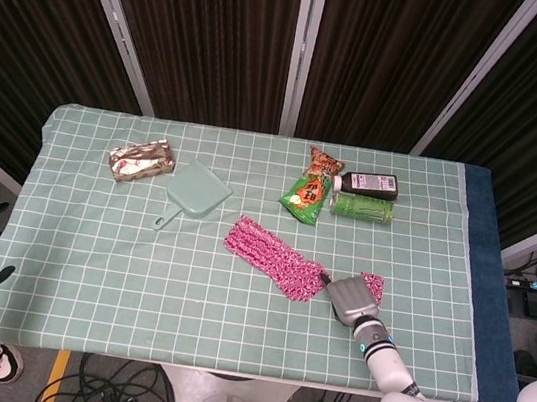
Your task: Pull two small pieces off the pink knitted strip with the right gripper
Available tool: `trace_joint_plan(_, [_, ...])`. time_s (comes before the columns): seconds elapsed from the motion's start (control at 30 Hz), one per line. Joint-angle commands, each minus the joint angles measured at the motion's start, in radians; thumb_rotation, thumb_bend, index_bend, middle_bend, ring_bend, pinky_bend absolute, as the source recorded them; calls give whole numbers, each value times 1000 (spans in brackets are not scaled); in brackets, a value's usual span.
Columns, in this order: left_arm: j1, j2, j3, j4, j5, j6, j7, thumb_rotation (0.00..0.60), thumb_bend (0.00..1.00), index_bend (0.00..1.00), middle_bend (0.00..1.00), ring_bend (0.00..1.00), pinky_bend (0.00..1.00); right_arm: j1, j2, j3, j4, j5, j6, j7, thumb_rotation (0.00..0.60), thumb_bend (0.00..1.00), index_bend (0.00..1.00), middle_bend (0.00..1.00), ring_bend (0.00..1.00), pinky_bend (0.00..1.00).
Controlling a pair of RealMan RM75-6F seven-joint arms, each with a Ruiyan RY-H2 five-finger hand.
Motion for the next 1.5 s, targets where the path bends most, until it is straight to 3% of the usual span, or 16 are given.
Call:
trace_joint_plan(0.03, [0,1,-1,-1,0,1,0,600,145,114,68,43,233,-2,4,-7,-7,-5,4,1,600,1000,121,903,888,799])
trace_joint_plan(0.7, [5,9,-10,-4,-8,13,-3,600,144,114,68,43,233,-28,51,-78,-136,-94,32,-2,600,1000,309,903,888,800])
trace_joint_plan(0.9, [7,12,-13,-5,-11,18,-6,600,144,114,68,43,233,-36,54,-98,-172,-118,44,-7,600,1000,316,903,888,799])
trace_joint_plan(1.5, [13,23,-20,-1,-16,28,-24,600,144,114,68,43,233,-48,65,-81,-217,-210,59,47,600,1000,317,903,888,799])
